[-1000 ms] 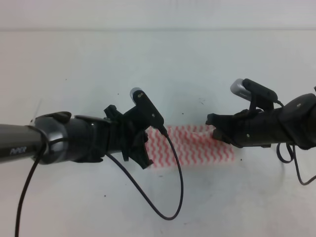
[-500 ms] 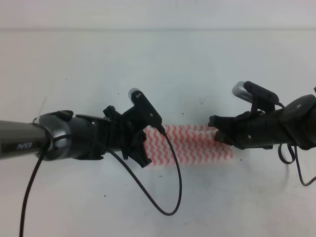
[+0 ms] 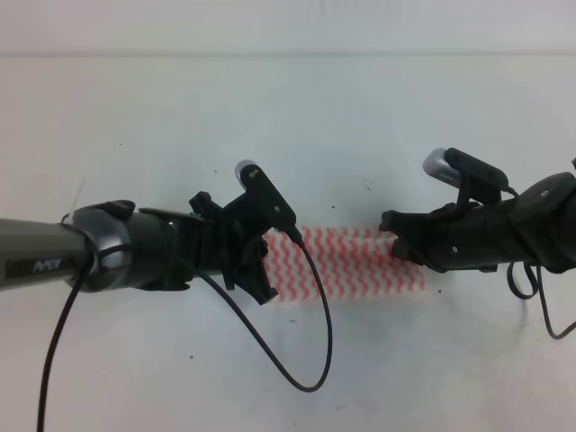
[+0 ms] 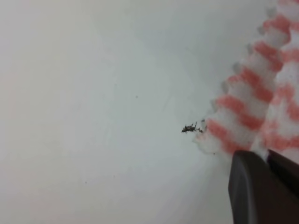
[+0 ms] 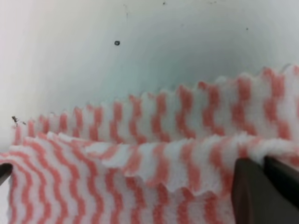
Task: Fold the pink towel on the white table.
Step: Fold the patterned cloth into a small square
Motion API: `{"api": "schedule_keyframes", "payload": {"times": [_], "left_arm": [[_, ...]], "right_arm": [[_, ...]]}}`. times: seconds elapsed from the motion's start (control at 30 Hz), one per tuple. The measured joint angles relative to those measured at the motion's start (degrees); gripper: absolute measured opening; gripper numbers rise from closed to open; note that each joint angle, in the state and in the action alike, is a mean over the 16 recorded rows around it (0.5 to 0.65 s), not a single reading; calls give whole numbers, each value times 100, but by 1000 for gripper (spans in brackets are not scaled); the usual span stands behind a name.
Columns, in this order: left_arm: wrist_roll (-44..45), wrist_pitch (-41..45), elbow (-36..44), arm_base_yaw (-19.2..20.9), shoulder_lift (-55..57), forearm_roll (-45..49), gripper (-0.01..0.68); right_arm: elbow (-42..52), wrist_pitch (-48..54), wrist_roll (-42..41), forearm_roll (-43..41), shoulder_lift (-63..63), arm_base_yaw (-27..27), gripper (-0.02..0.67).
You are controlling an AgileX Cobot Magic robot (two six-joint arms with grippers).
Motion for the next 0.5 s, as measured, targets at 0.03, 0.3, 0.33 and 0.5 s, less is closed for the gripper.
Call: {"api": "schedule_keyframes", "payload": {"times": [0.03, 0.3, 0.33, 0.5], "left_arm": [[0, 0, 0, 0, 1, 0, -4], [3, -10, 0, 0, 1, 0, -5], [3, -10, 0, 0, 1, 0, -5], [3, -3, 1, 1, -1, -28, -4]], "right_arm": [[0, 3, -1, 0, -5, -1, -16], [0, 12, -8, -3, -14, -3, -16], [0, 14, -10, -4, -19, -4, -17], [0, 14, -10, -9, -9, -2, -17]]}}
